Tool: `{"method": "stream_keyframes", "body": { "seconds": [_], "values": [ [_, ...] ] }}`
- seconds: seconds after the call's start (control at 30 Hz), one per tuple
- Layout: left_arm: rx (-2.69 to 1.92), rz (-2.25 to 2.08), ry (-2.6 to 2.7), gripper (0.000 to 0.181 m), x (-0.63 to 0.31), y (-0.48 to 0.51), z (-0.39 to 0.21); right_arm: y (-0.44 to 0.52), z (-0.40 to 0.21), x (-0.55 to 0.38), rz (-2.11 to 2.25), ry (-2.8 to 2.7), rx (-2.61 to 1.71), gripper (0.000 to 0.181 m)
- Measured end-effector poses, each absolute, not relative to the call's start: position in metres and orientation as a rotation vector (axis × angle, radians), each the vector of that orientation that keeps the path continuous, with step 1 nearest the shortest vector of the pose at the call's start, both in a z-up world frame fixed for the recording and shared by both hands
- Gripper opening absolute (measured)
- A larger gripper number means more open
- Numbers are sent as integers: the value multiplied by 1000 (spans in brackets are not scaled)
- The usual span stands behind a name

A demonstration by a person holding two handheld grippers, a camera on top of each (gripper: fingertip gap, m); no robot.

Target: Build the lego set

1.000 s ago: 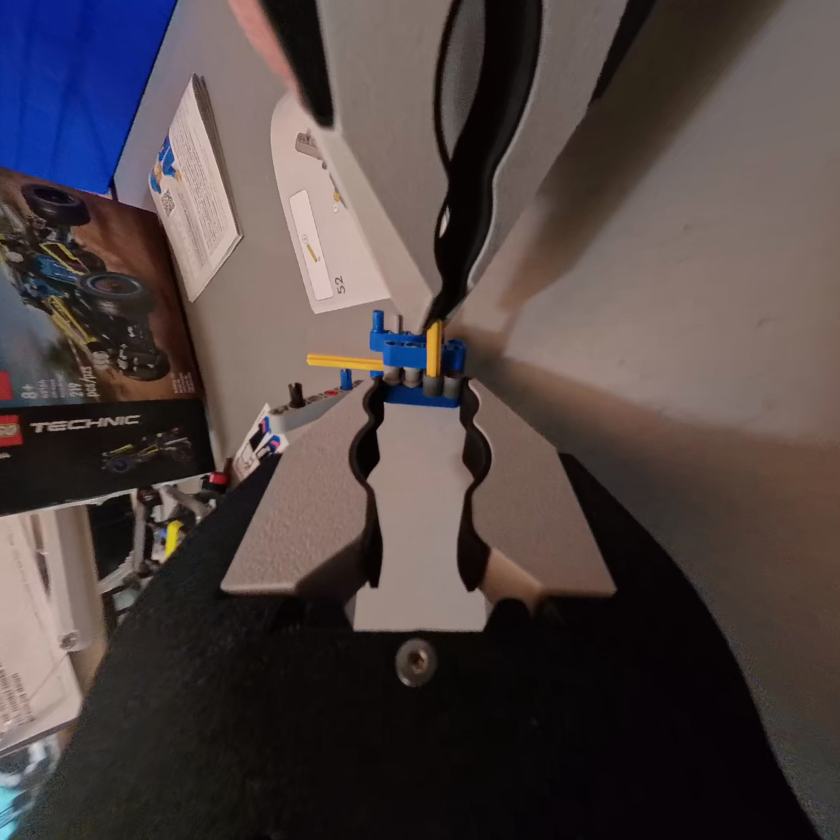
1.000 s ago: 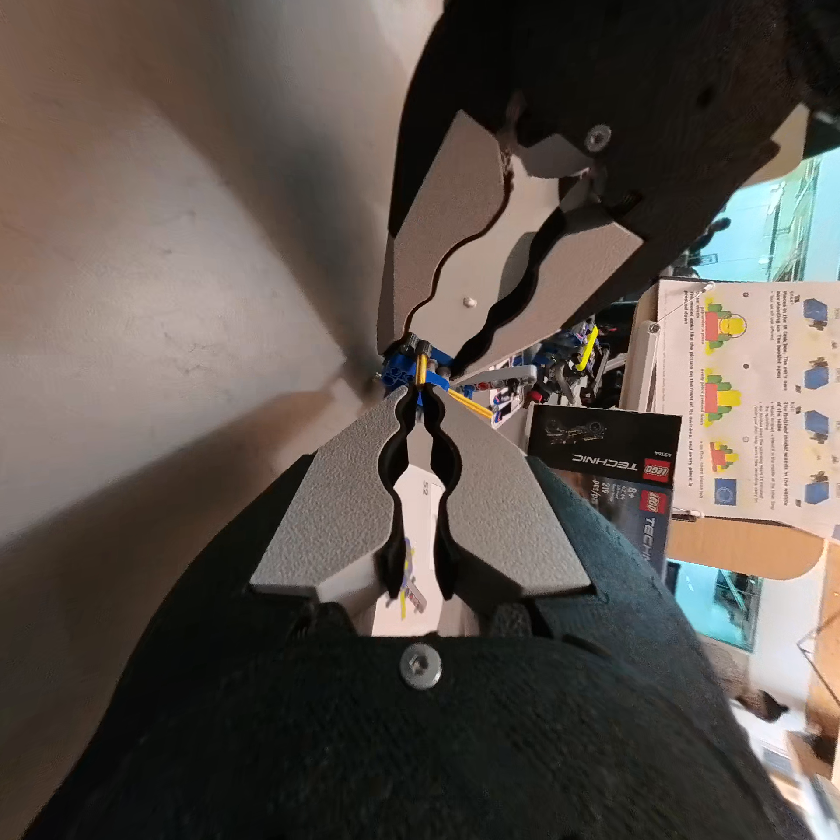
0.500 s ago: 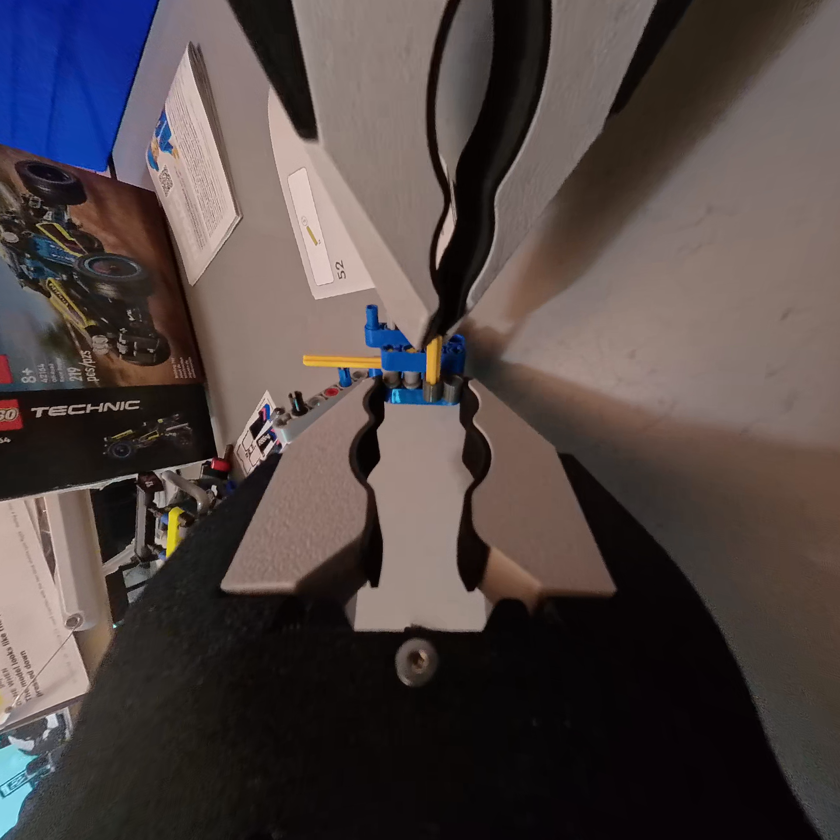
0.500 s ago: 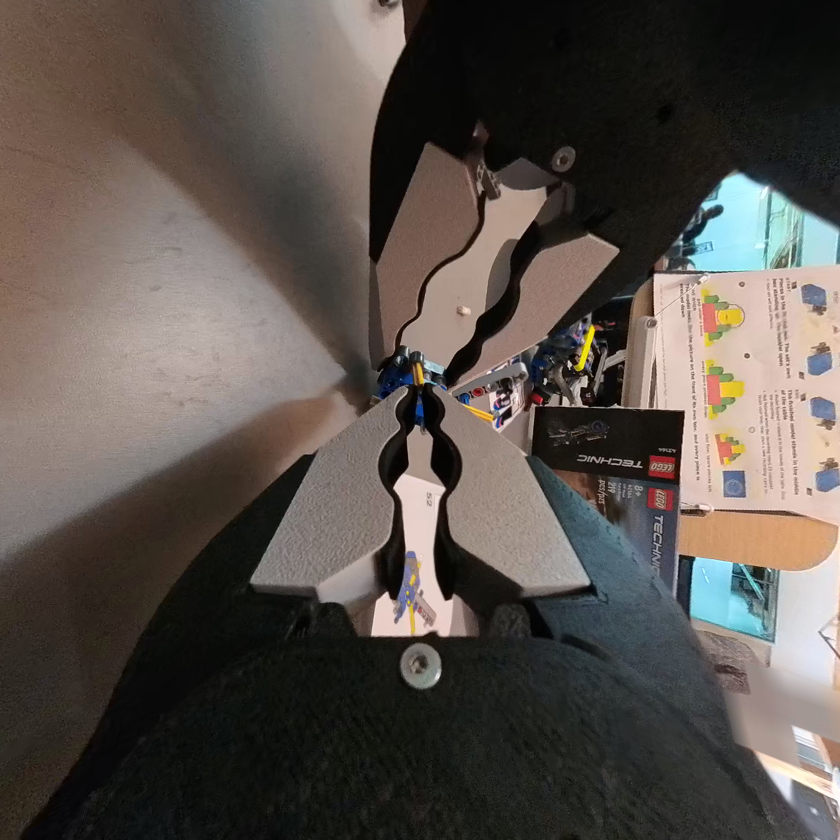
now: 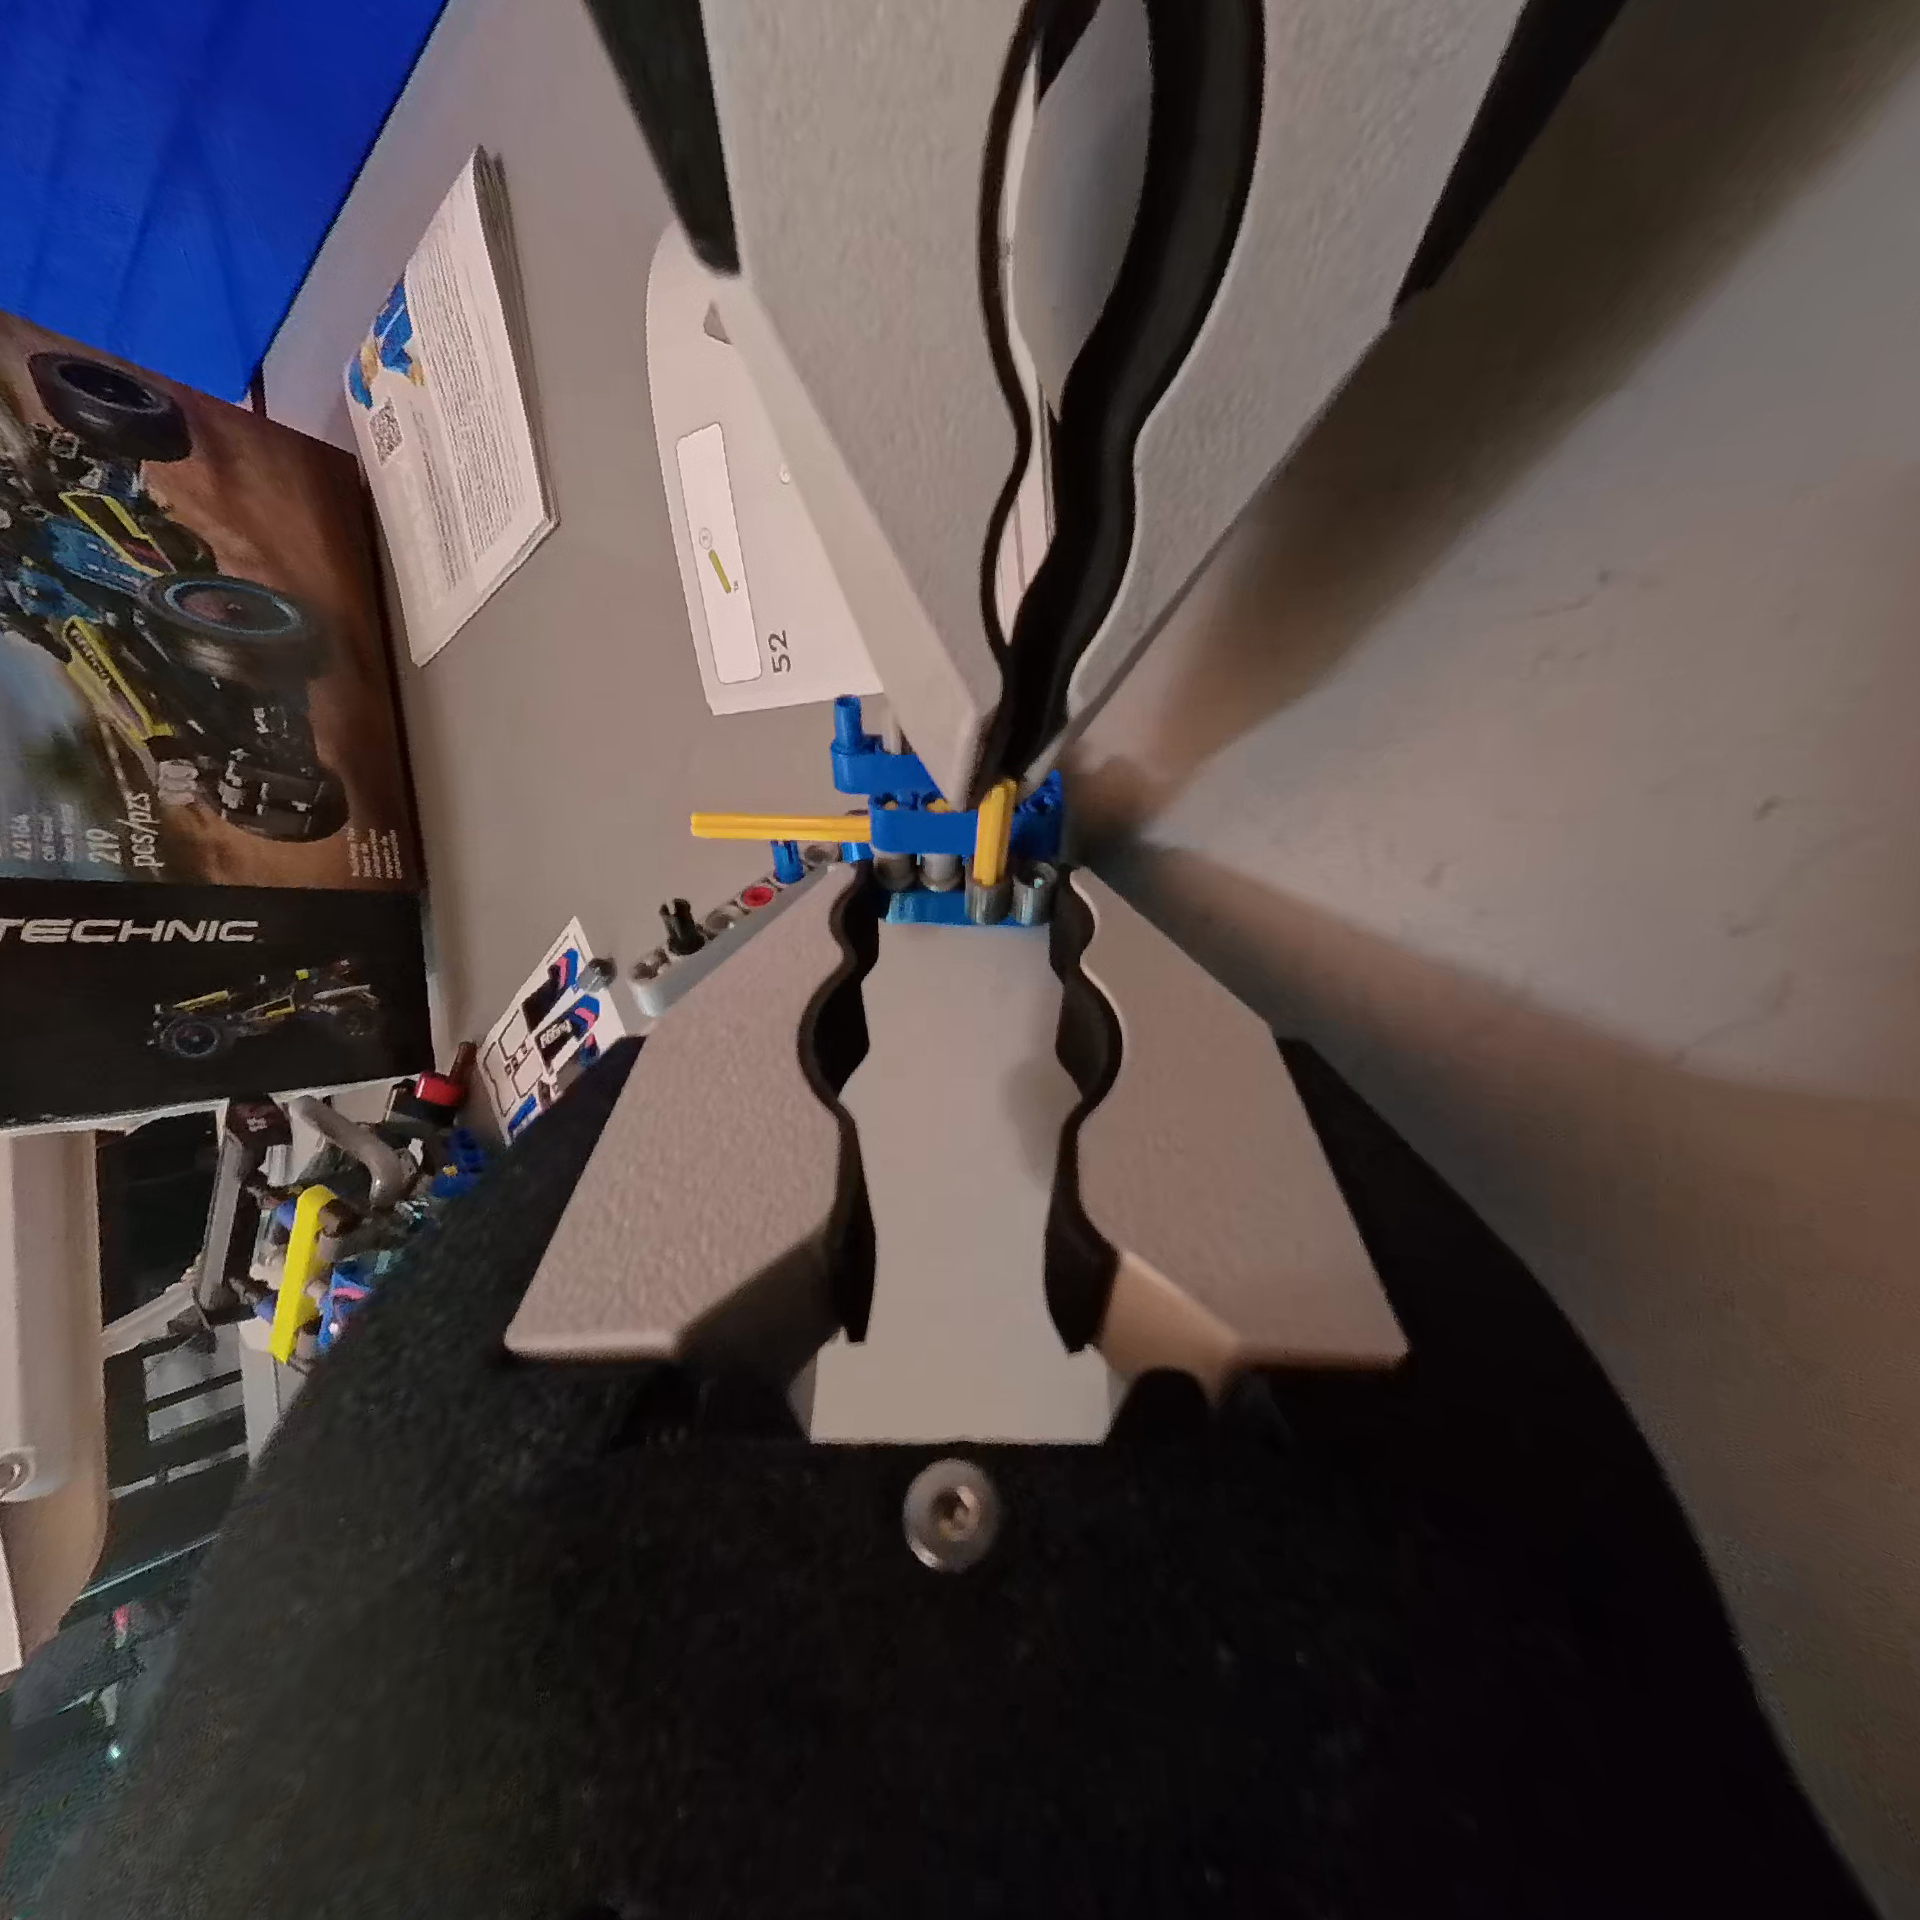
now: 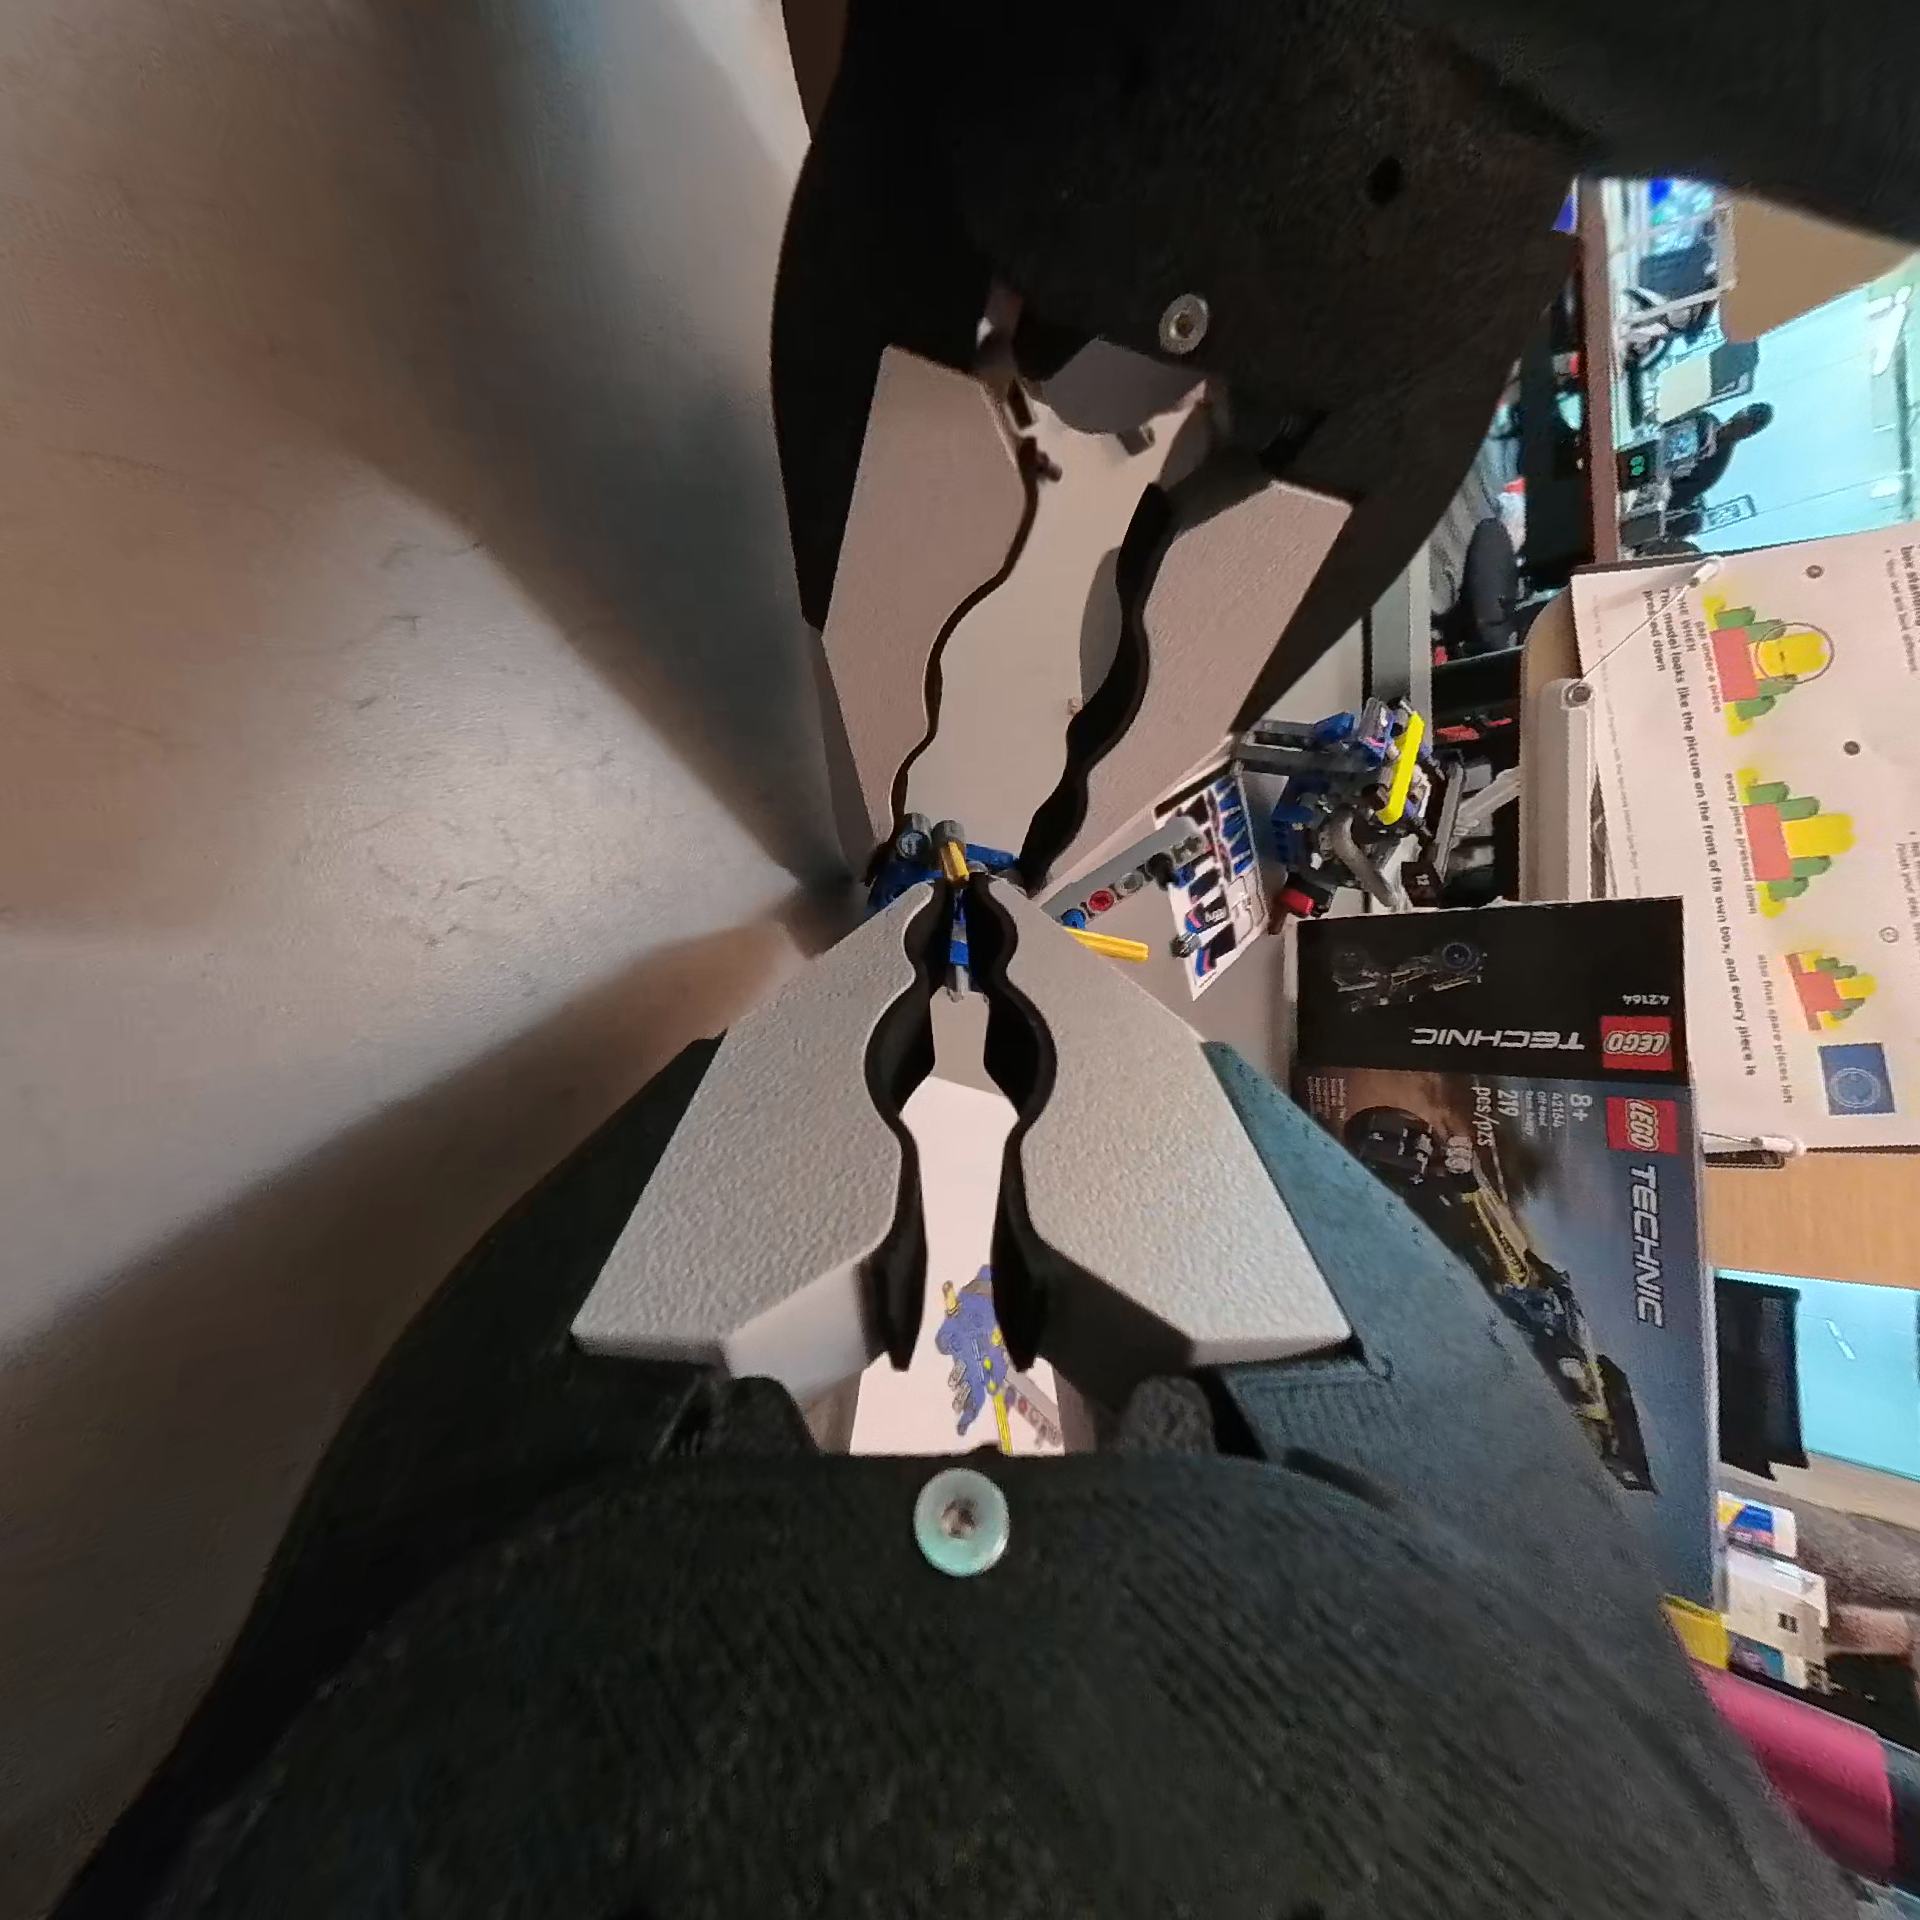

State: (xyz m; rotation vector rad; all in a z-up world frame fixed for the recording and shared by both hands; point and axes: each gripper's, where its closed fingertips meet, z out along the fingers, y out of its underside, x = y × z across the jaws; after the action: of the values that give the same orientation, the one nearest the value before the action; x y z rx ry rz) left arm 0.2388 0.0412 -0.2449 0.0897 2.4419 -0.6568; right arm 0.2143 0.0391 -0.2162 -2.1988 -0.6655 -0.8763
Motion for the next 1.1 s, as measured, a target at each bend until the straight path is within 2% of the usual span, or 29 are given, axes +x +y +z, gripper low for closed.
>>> {"method": "stream_keyframes", "body": {
  "seconds": [0.4, 0.67, 0.9, 1.1],
  "values": [
    [114, -601, 2422, 30, 238, 39, -245, 36, -218, 213, -843, -651, -2271, 3],
    [134, -560, 2391, 30, 240, 39, -245, 38, -216, 216, -641, -393, -2254, 1],
    [87, -668, 2436, 30, 238, 38, -247, 39, -217, 215, -643, -404, -2206, 1],
    [69, -688, 2447, 30, 238, 38, -247, 41, -217, 214, -862, -592, -2228, 1]
  ]
}}
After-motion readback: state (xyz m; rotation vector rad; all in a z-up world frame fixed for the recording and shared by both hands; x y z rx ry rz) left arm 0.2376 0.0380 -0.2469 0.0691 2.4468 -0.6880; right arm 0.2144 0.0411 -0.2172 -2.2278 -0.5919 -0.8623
